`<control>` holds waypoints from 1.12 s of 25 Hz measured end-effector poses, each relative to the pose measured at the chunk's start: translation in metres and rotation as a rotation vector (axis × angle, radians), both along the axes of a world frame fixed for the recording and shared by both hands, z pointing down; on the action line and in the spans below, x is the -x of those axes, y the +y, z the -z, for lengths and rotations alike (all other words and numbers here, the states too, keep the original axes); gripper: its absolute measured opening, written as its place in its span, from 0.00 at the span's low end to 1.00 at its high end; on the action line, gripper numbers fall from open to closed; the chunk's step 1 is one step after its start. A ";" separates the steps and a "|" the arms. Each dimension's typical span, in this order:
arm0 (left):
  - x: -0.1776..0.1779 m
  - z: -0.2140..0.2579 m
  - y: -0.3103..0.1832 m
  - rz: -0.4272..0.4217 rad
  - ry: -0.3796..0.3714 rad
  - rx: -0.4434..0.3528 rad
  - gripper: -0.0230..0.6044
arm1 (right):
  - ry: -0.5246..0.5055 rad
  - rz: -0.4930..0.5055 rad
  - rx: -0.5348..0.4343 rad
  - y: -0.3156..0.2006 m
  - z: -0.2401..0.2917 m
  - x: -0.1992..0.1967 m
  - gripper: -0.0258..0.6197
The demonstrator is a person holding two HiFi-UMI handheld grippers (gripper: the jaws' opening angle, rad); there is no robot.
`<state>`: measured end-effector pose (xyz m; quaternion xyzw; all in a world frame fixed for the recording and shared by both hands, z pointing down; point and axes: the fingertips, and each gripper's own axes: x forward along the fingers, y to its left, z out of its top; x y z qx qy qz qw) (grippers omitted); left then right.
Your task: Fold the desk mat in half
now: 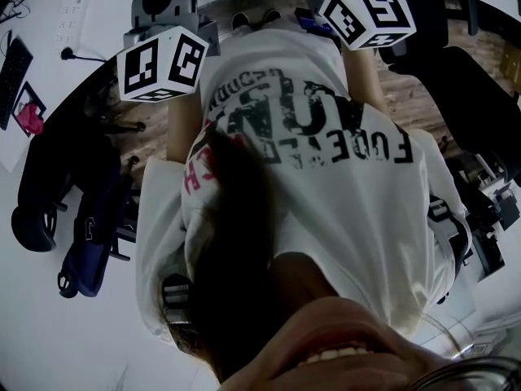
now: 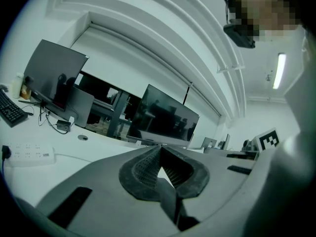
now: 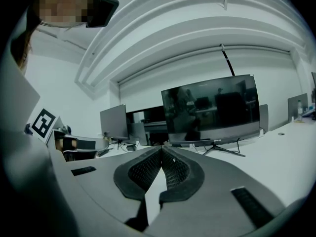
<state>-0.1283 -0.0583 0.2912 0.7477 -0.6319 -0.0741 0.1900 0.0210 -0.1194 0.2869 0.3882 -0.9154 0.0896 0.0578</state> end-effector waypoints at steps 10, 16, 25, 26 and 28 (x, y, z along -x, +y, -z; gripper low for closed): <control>0.001 0.000 0.000 -0.005 0.017 -0.012 0.04 | 0.013 0.016 -0.011 0.003 0.003 0.005 0.04; 0.005 0.002 0.000 -0.003 0.024 -0.022 0.04 | 0.007 0.020 -0.010 0.004 0.002 0.012 0.04; 0.010 0.002 0.000 0.000 0.031 -0.025 0.04 | 0.002 0.027 -0.012 0.004 0.004 0.018 0.04; 0.010 0.002 0.000 -0.001 0.032 -0.025 0.04 | 0.001 0.025 -0.013 0.003 0.004 0.018 0.04; 0.010 0.002 -0.001 -0.004 0.034 -0.026 0.04 | 0.001 0.021 -0.013 0.003 0.004 0.017 0.04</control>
